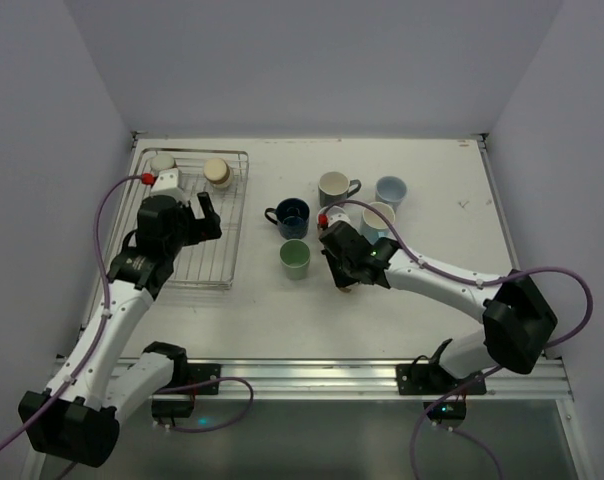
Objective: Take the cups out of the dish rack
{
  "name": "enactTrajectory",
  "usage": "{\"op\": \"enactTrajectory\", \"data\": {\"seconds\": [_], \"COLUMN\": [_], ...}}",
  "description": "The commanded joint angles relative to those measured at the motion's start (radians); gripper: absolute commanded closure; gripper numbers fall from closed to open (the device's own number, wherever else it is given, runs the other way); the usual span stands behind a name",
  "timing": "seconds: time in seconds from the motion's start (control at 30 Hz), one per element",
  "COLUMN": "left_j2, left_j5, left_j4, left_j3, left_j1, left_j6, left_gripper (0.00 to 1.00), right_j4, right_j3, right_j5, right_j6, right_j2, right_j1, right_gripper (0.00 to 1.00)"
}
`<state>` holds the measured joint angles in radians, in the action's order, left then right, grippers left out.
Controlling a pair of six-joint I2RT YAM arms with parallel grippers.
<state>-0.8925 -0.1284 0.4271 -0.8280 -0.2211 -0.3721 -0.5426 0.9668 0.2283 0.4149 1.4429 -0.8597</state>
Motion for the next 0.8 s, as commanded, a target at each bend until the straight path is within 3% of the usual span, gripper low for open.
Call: {"op": "enactTrajectory", "data": {"seconds": [0.0,0.17,0.37,0.63,0.77], "left_j2": [-0.084,-0.203,-0.399,-0.729,-0.850], "left_j5": [-0.089,-0.108,-0.131,-0.191,-0.182], "left_j4": [0.002,-0.040,-0.099,-0.152,-0.174], "left_j3": [-0.129,-0.213,-0.321,-0.543,-0.605], "left_j1": [0.002,0.005,0.029,0.045,0.061], "left_j6": [0.009,-0.022,-0.070,-0.033,0.024], "left_gripper": [0.00,0.00,0.00,0.00,0.00], "right_j4": [-0.008,0.018,0.070,0.182,0.268], "right_j3": [0.061,0.050,0.018,-0.077,-0.149], "right_j5": [0.054,0.048,0.003,-0.073,-0.121], "right_j6": [-0.036,-0.051,-0.064,-0.054,-0.042], "right_j2": [0.022,0.021,-0.036,-0.251,-0.354], "right_j1": [-0.016,-0.028,-0.033,-0.036,-0.036], "right_gripper": [0.89,0.60,0.46,0.22,0.18]}}
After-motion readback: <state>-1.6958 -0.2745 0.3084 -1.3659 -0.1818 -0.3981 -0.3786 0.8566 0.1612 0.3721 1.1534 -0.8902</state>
